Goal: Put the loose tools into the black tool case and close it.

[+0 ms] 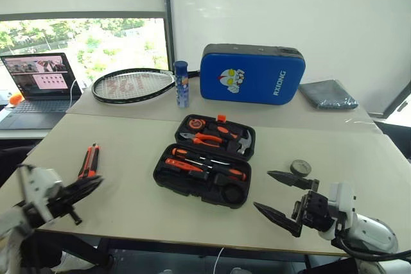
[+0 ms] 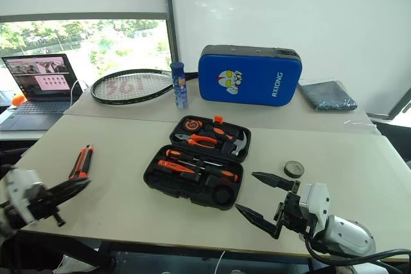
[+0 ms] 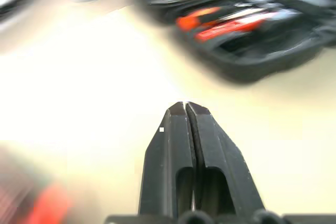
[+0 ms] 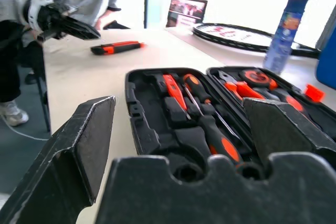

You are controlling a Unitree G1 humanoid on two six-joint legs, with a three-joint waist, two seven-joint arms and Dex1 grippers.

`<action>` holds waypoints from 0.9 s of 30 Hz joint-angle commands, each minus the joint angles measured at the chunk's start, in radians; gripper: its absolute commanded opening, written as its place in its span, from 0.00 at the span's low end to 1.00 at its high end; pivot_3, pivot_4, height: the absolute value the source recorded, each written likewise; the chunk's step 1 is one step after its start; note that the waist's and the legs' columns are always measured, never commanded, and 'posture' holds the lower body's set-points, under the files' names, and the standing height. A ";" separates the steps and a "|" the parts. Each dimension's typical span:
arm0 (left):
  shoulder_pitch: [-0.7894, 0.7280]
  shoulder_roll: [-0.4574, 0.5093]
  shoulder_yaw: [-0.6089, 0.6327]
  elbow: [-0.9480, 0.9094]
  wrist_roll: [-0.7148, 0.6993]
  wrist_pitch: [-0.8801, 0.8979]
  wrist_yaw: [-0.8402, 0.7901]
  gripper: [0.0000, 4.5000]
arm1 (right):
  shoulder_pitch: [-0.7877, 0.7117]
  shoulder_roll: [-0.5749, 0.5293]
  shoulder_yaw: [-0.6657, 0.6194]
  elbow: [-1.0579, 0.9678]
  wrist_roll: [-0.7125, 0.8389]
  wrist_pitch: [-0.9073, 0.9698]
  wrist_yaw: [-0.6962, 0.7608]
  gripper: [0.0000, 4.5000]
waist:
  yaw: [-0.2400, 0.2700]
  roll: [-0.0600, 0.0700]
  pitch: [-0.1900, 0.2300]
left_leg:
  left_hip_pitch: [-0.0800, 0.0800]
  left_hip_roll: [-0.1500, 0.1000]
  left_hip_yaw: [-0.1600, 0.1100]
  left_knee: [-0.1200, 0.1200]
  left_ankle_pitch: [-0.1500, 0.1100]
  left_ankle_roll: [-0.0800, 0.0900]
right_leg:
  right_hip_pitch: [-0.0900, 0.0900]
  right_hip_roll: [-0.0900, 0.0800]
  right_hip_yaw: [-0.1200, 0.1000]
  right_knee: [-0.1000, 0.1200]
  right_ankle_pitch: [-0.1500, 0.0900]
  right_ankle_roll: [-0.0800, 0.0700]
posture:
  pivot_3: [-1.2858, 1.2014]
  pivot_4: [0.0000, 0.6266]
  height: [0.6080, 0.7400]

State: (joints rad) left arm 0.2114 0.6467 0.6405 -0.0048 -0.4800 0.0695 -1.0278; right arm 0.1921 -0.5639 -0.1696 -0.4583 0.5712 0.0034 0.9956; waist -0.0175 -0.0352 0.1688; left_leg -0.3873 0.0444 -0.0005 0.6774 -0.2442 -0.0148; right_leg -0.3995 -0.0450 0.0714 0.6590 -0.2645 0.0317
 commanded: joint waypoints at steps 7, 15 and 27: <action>0.285 -0.219 0.168 -0.184 -0.093 0.033 0.244 0.92 | -0.012 0.006 0.022 0.040 -0.027 -0.095 0.059 1.00 | 0.005 -0.001 -0.001 | 0.002 0.000 0.001 -0.001 0.000 0.000 | 0.003 0.002 0.000 -0.002 -0.003 0.002 | 0.52 0.24 1.00; 0.104 -0.102 0.105 -0.217 -0.129 0.268 0.440 1.00 | -0.048 0.003 0.037 0.041 -0.023 -0.083 0.066 1.00 | 0.002 -0.002 -0.001 | 0.002 -0.001 0.001 0.000 0.000 0.000 | 0.003 0.003 0.000 -0.002 -0.003 0.002 | 0.52 0.24 1.00; -0.478 0.115 -0.176 0.127 -0.042 0.834 0.707 1.00 | -0.142 0.017 0.116 0.032 -0.029 -0.037 0.035 1.00 | -0.009 -0.002 -0.001 | -0.002 -0.002 0.000 -0.003 0.000 -0.001 | -0.003 0.005 0.000 0.001 0.001 -0.005 | 0.52 0.24 1.00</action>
State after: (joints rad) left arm -0.2323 0.7270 0.4699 0.0844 -0.5483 0.8602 -0.3452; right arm 0.0665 -0.5372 -0.0502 -0.4016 0.5332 -0.0392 1.0318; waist -0.0268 -0.0369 0.1680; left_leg -0.3896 0.0424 -0.0005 0.6742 -0.2446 -0.0157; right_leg -0.4041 -0.0405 0.0714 0.6603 -0.2631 0.0264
